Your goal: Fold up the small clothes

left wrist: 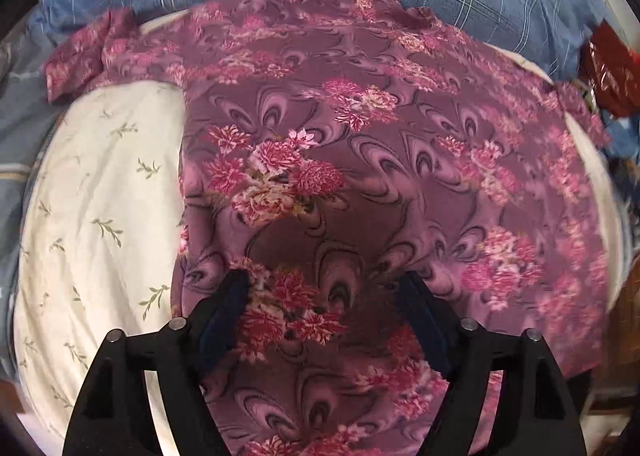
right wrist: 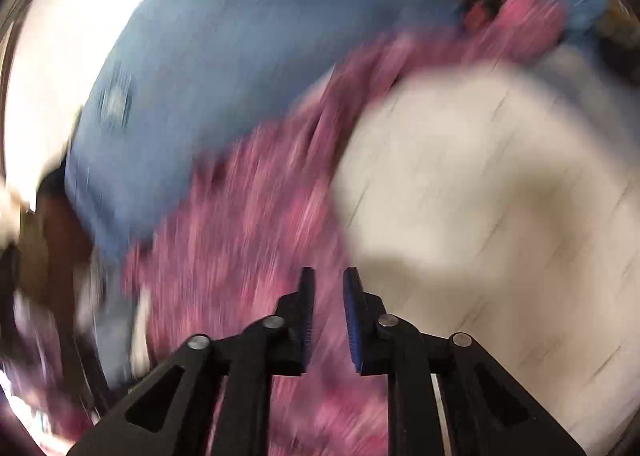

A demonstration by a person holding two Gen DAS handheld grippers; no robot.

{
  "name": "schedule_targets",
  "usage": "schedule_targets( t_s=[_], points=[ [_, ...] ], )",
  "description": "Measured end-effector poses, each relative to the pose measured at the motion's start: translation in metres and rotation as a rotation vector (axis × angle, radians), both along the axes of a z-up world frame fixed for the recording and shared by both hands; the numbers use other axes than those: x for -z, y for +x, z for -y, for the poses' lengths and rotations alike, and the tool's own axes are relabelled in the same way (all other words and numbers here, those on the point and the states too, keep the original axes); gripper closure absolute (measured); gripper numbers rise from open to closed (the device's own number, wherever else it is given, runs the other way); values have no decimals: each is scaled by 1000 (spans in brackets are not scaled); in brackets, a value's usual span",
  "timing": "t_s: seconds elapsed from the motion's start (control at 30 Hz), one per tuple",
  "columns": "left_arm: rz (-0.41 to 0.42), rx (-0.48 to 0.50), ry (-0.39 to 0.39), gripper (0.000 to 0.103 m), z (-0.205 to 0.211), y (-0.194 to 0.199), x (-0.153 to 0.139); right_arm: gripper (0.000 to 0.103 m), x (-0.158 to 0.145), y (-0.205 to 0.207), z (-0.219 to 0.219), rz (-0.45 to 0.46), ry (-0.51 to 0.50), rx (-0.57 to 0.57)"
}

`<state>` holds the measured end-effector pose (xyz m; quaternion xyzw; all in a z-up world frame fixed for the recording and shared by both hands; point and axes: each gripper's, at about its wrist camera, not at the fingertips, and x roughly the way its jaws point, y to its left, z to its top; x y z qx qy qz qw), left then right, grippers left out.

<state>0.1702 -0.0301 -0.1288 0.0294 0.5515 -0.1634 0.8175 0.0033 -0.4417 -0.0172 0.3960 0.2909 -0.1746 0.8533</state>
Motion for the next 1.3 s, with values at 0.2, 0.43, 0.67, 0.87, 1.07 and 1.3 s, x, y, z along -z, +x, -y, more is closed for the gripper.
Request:
schedule_targets(
  t_s=[0.2,0.43,0.67,0.87,1.07,1.3],
  points=[
    [52,2,40,1,17,-8,11,58,13,-13,140,77,173,387],
    [44,10,39,1,18,-5,13,57,50,15,184,22,175,535],
    [48,16,45,1,19,-4,13,89,38,25,191,65,96,491],
    [68,21,36,1,18,-5,13,89,-40,25,159,152,-47,352],
    [83,22,17,1,16,-7,13,89,-84,63,94,179,-110,182],
    [44,48,-69,14,-4,-5,-3,90,-83,122,-25,187,-97,-38]
  ],
)
